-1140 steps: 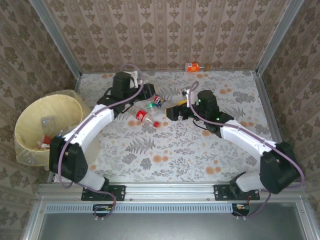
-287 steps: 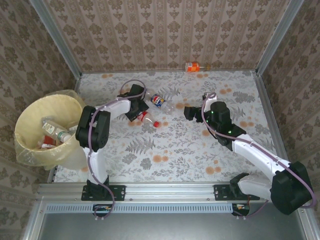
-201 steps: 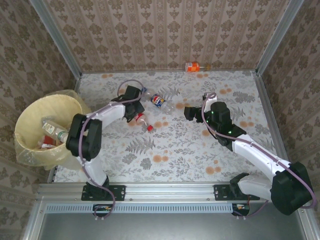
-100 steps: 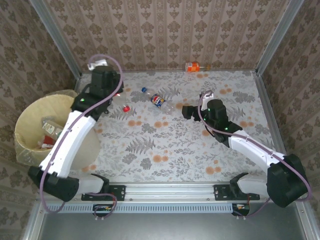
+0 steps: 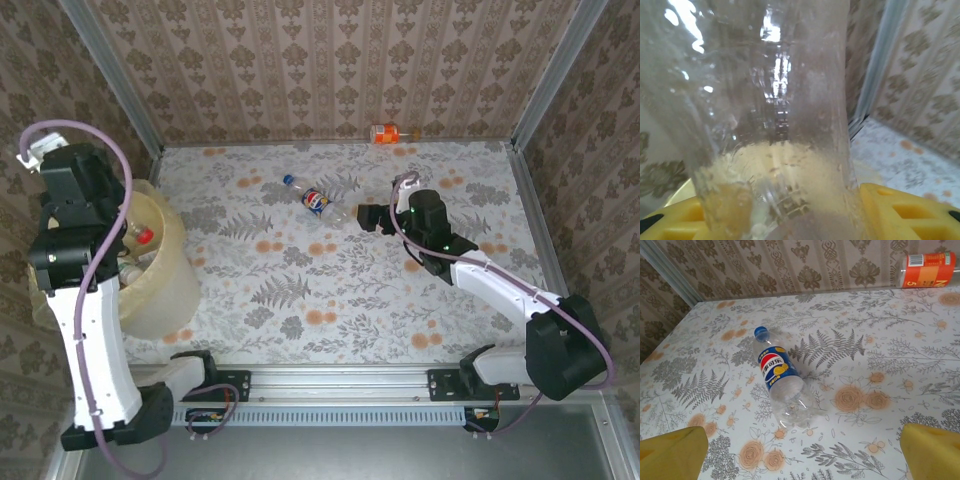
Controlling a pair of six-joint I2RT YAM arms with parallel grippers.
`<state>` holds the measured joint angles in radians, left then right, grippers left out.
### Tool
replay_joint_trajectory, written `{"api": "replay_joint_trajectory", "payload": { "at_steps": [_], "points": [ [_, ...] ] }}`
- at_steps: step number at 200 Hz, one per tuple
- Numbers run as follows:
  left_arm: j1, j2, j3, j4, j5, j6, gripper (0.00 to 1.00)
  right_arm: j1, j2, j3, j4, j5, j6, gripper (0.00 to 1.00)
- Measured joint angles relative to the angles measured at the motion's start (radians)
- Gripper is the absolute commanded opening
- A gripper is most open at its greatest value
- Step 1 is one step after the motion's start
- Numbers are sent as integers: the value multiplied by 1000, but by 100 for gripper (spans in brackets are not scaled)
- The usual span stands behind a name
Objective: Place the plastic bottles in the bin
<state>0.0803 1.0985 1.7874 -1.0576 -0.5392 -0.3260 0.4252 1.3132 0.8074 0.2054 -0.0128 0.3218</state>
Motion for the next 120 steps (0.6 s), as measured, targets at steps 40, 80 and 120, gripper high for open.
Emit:
{"api": "replay_joint_trajectory", "payload": {
  "at_steps": [40,80,120],
  "points": [
    [241,-1,-134,-56,156,13,59,0,5,6,-5,-13,0,100],
    [321,2,-291,-68,269,6,78,0,14,24,-18,-23,0,100],
    [323,13,-303,-83,323,-9,87,0,14,31,-23,-25,2,100]
  ]
}}
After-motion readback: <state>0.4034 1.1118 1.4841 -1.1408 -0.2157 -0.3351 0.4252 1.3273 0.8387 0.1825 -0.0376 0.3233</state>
